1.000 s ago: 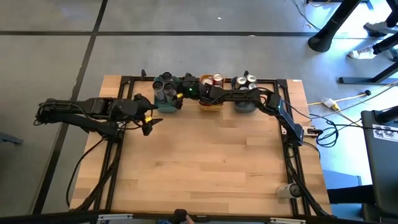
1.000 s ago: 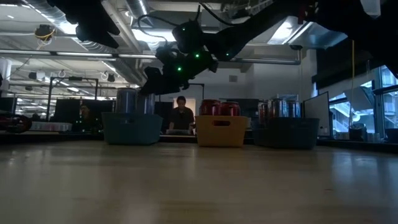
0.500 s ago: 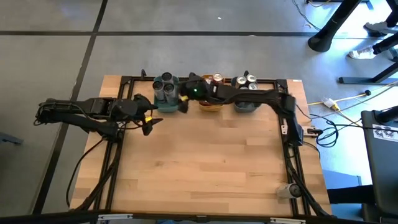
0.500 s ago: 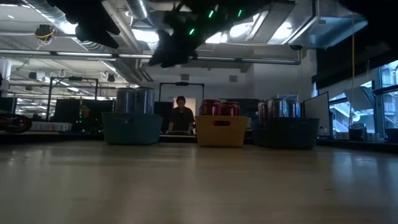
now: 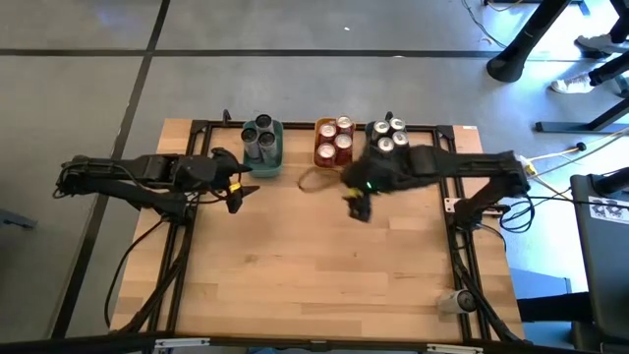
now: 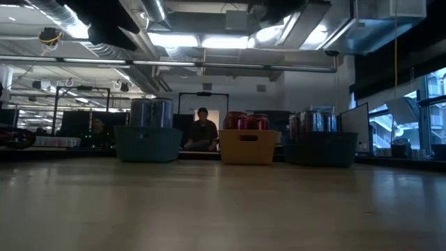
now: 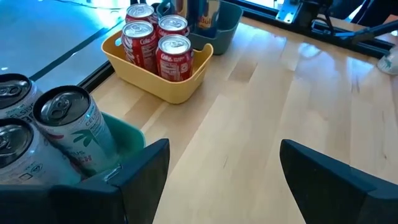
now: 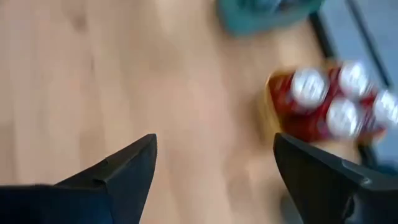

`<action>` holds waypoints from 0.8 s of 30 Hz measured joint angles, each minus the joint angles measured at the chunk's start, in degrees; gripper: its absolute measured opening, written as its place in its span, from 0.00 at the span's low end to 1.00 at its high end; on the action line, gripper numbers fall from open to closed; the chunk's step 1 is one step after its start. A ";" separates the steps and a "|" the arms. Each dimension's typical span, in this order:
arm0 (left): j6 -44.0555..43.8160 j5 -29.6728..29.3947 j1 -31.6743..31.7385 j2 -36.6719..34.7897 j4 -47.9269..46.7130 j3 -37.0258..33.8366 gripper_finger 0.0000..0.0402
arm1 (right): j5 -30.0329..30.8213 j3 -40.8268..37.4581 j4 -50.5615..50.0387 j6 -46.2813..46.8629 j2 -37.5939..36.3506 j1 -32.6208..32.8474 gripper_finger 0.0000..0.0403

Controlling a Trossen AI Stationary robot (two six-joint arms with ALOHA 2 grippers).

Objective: Sort soda cans
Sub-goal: Put the white pink soda can into the green bin

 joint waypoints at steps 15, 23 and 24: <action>-0.34 0.01 0.00 4.24 4.05 0.00 0.73 | 0.38 -0.35 -25.76 37.15 -3.08 28.48 0.79; -0.19 0.01 0.00 10.86 6.63 0.00 0.73 | -0.09 -0.35 -25.85 55.67 -3.32 42.00 0.79; -0.34 0.01 0.00 11.54 6.61 0.00 0.73 | -0.06 -0.35 -25.87 58.08 -3.32 43.59 0.79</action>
